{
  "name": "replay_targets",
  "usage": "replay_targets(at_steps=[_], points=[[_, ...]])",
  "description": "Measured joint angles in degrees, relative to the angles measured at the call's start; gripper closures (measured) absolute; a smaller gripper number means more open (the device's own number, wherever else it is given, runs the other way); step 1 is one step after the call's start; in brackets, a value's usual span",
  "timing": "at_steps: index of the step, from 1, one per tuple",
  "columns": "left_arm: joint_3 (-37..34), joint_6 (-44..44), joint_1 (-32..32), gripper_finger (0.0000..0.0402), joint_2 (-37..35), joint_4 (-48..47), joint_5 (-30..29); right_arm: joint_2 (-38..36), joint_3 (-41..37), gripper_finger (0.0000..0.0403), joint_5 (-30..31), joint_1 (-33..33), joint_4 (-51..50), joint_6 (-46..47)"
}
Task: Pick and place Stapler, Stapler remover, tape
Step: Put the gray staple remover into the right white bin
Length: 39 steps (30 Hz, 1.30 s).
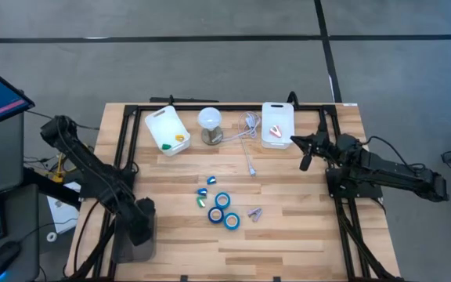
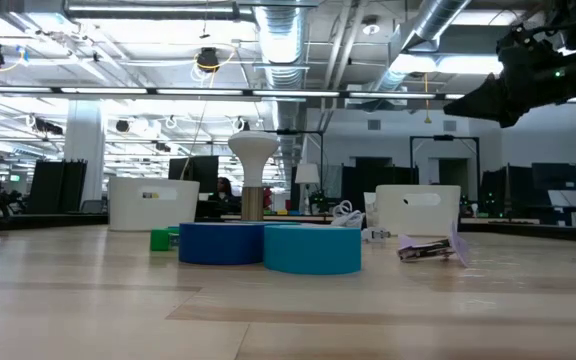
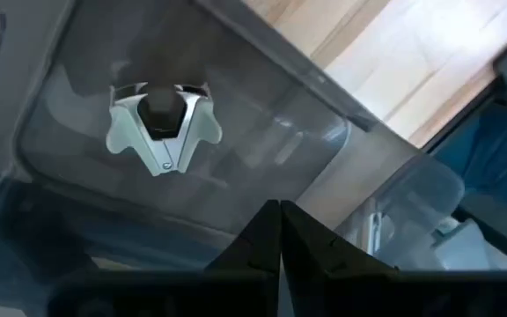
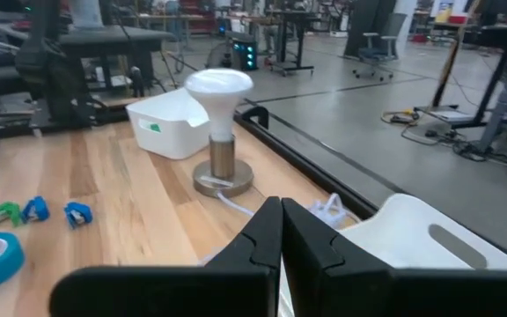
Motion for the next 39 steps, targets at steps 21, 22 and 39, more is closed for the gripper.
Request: replay_targets(at_steps=[21, 22, 39], points=[[0.13, -2.05, 1.77, 0.04, 0.69, -7.96, 0.14, -0.02, -0.02, 0.0403, 0.96, -0.02, -0.37, 0.02], [0.13, -2.47, 1.76, 0.04, 0.69, -8.27, 1.38, -0.02, -0.02, 0.0403, 0.96, -0.02, -0.38, 0.01], [15.73, -2.05, -0.56, 0.04, 14.96, -26.9, -8.99, 0.0, -0.01, 0.0403, 0.98, -0.02, -1.27, -2.49]])
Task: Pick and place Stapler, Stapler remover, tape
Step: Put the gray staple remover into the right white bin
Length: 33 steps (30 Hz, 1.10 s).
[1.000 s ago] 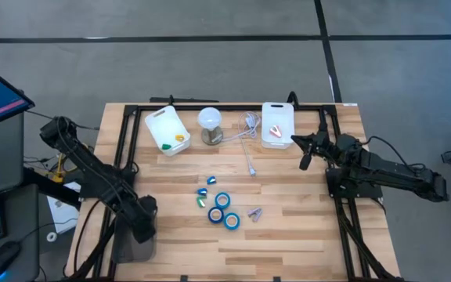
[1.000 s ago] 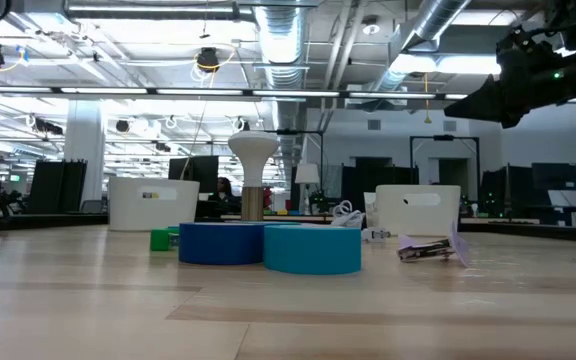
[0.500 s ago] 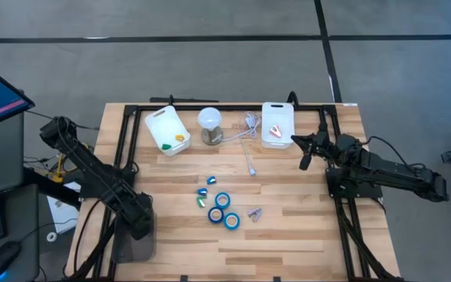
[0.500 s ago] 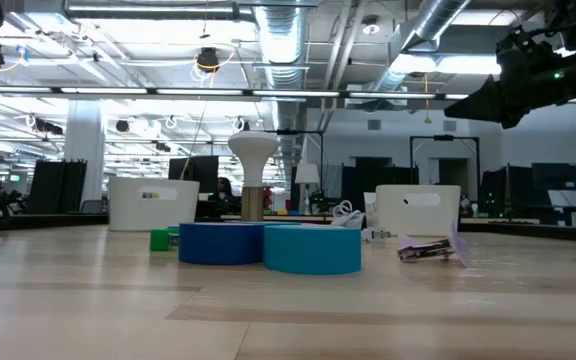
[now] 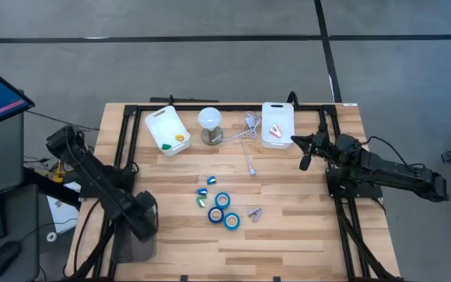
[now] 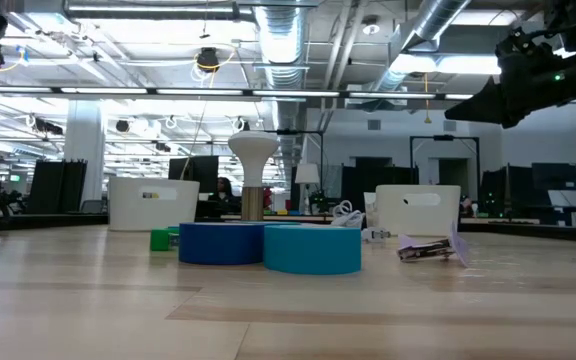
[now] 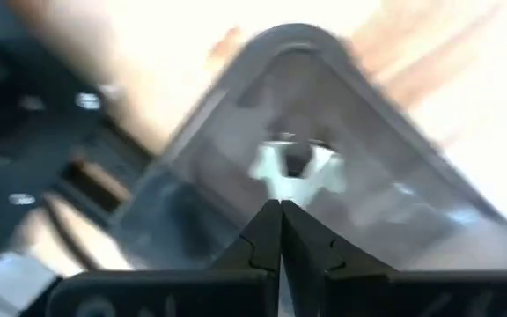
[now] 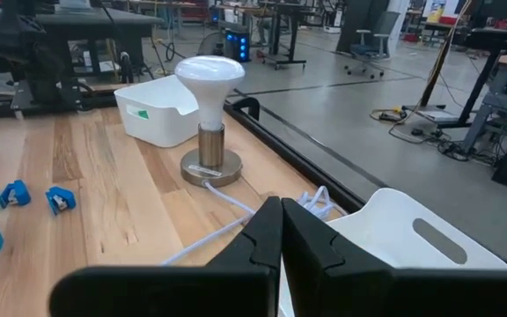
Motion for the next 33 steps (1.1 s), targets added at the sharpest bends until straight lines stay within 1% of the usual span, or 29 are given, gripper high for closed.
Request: replay_targets(at_steps=[2, 6, 8, 12, 15, 18, 23, 26, 29, 33], points=[[0.0, -0.02, -0.98, 0.04, 1.18, -1.94, 0.77, -0.02, 0.01, 0.0403, 0.0, 0.0, -0.16, 0.04], [-1.45, -0.62, -2.53, 0.04, 1.6, -0.25, 1.11, -0.02, 0.01, 0.0403, 0.0, -0.04, -0.71, 0.02], [-2.09, -0.8, -2.56, 0.0399, 1.6, 2.13, 0.96, 0.0, 0.0, 0.0403, 0.0, -0.04, -0.77, 0.01], [-3.24, -0.87, -2.01, 0.0389, 1.6, 2.47, 0.79, -0.01, 0.01, 0.0403, 0.0, -0.04, -0.77, -0.07], [-4.22, -0.94, -1.67, 0.0366, 1.53, 2.68, 0.73, 0.0, -0.01, 0.0403, 0.0, 0.0, -0.77, -0.05], [-5.61, -1.05, -1.69, 0.0332, 1.45, 3.52, 0.63, 0.0, -0.01, 0.0403, 0.0, 0.0, -0.77, -0.03], [-7.42, -1.19, -1.69, 0.0271, 1.45, 7.91, 1.0, -0.02, 0.01, 0.0403, 0.0, 0.0, -0.77, 0.08], [-8.27, -1.29, -1.69, 0.0243, 1.45, 11.48, 0.99, -0.02, 0.0, 0.0403, 0.0, 0.0, -0.77, 0.08], [-9.91, -1.33, -1.69, 0.0226, 1.45, 13.87, 1.01, 0.0, 0.0, 0.0403, 0.0, 0.0, -0.77, 0.08], [-12.66, -1.38, -1.69, 0.0222, 1.45, 15.39, 1.04, 0.0, -0.01, 0.0403, 0.0, 0.0, -0.77, 0.08]])
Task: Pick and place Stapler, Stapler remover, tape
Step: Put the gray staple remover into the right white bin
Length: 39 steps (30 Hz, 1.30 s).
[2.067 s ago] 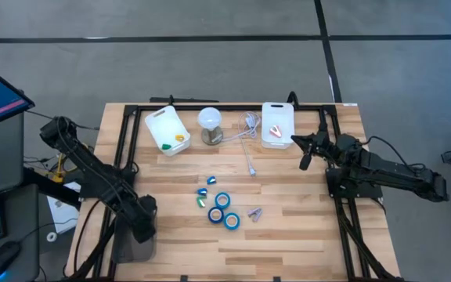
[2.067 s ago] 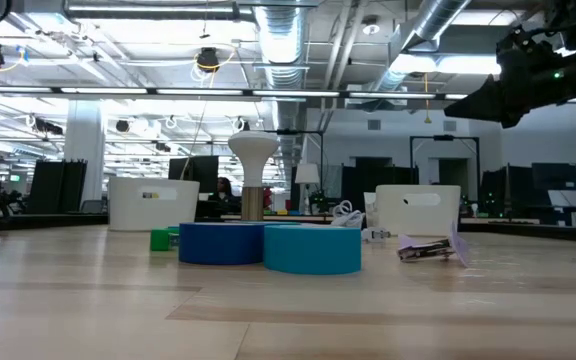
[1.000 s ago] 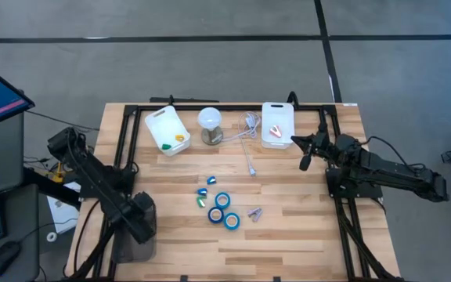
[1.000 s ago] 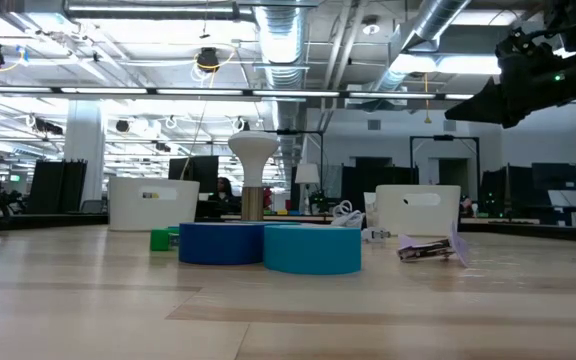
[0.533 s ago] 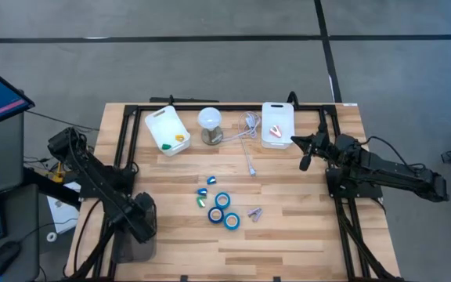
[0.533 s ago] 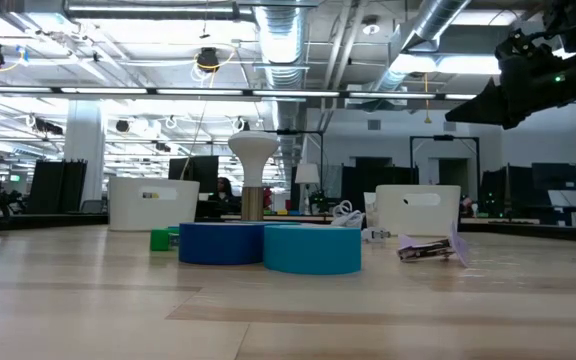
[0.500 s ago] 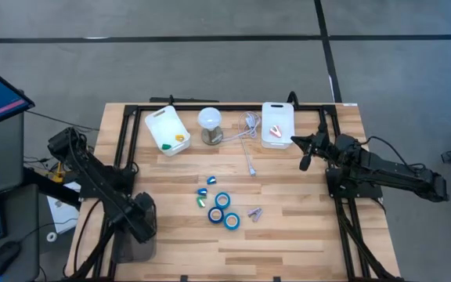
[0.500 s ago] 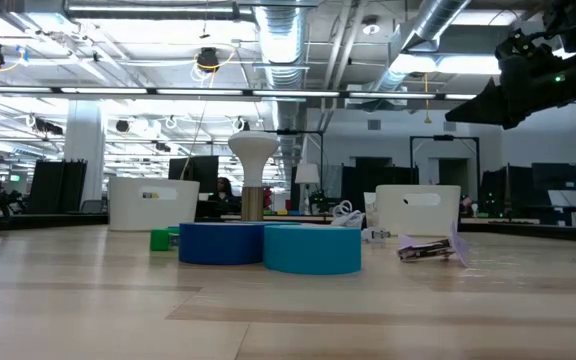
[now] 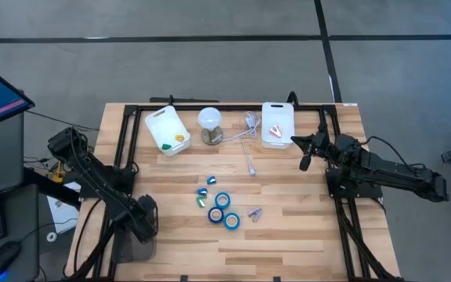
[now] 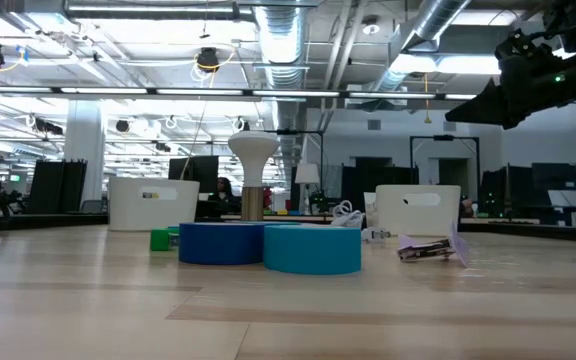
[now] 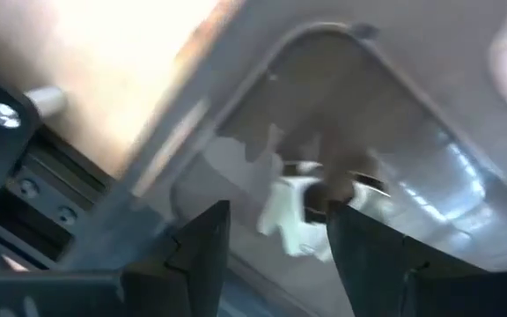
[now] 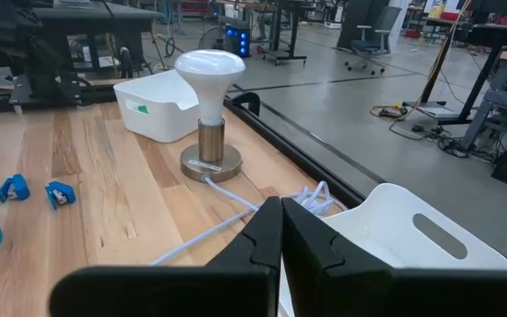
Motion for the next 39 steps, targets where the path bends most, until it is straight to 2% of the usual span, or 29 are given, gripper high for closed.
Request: replay_targets(at_steps=[7, 15, 22, 29, 39], points=[[-2.81, 0.24, 0.0, 0.0257, -0.02, 3.06, 0.24, 0.0, 0.01, 0.0403, 0.0, 0.0, 0.0, 0.0], [-2.57, 0.79, 0.0, 0.0382, -0.65, 4.78, 2.52, -0.01, 0.0, 0.0403, 0.0, 0.0, 0.02, -0.17], [-1.23, 0.53, 0.0, 0.0386, -5.33, 4.54, 2.76, -0.02, 0.01, 0.0403, 0.0, 0.0, 0.02, -0.17], [-0.14, 0.45, 0.92, 0.0391, -12.06, 4.22, -6.09, -0.02, 0.01, 0.0403, 0.0, 0.0, 0.02, -0.14], [-0.03, 5.82, 4.22, 0.0391, -23.6, -2.13, -6.16, -0.02, 0.02, 0.0403, 0.0, 0.0, 0.02, -0.11]])
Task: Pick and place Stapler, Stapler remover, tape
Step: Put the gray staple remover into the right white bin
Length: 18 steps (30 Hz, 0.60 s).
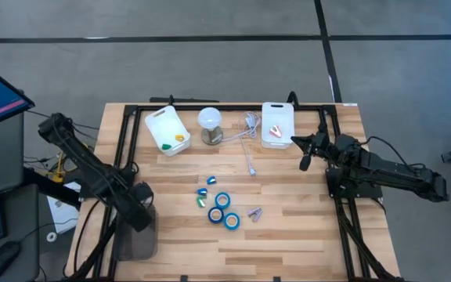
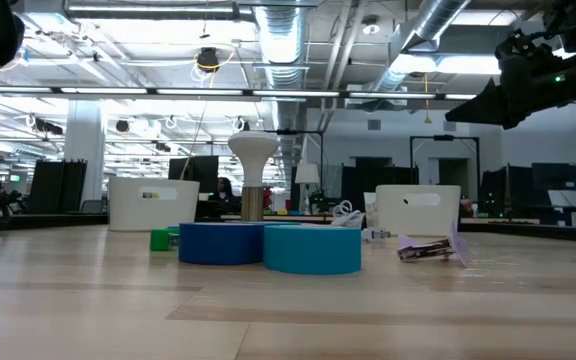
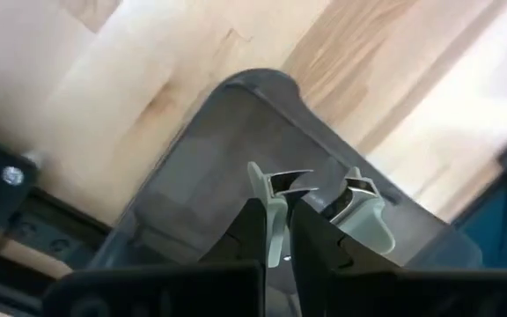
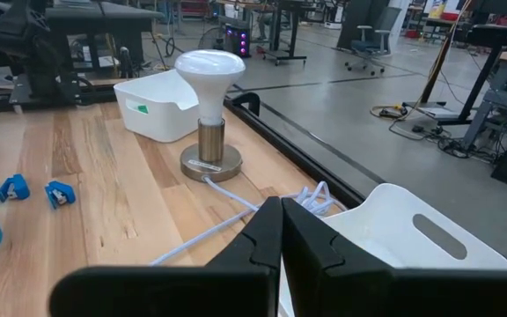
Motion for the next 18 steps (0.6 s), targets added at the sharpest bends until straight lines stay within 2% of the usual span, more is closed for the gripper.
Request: replay_targets(at_steps=[4, 8, 12, 15, 18], points=[[0.0, 2.76, 0.63, 0.0391, -5.42, 0.52, -5.43, 0.01, -0.02, 0.0403, 0.0, 0.0, -0.01, 0.11], [0.0, 7.58, 1.62, 0.0391, -9.93, 3.02, -16.57, 0.0, -0.02, 0.0403, 0.0, 0.0, -0.02, 0.11], [0.01, 20.1, 4.66, 0.0391, -11.66, 11.4, -28.21, 0.01, -0.02, 0.0403, 0.0, 0.0, -0.02, 0.11], [0.04, 31.13, 8.97, 0.0391, -10.62, 17.99, -31.38, 0.0, -0.02, 0.0403, 0.0, 0.0, -0.02, 0.11], [0.04, 42.2, 14.71, 0.0391, -8.12, 24.35, -32.08, 0.0, 0.0, 0.0403, 0.0, 0.0, -0.02, 0.11]])
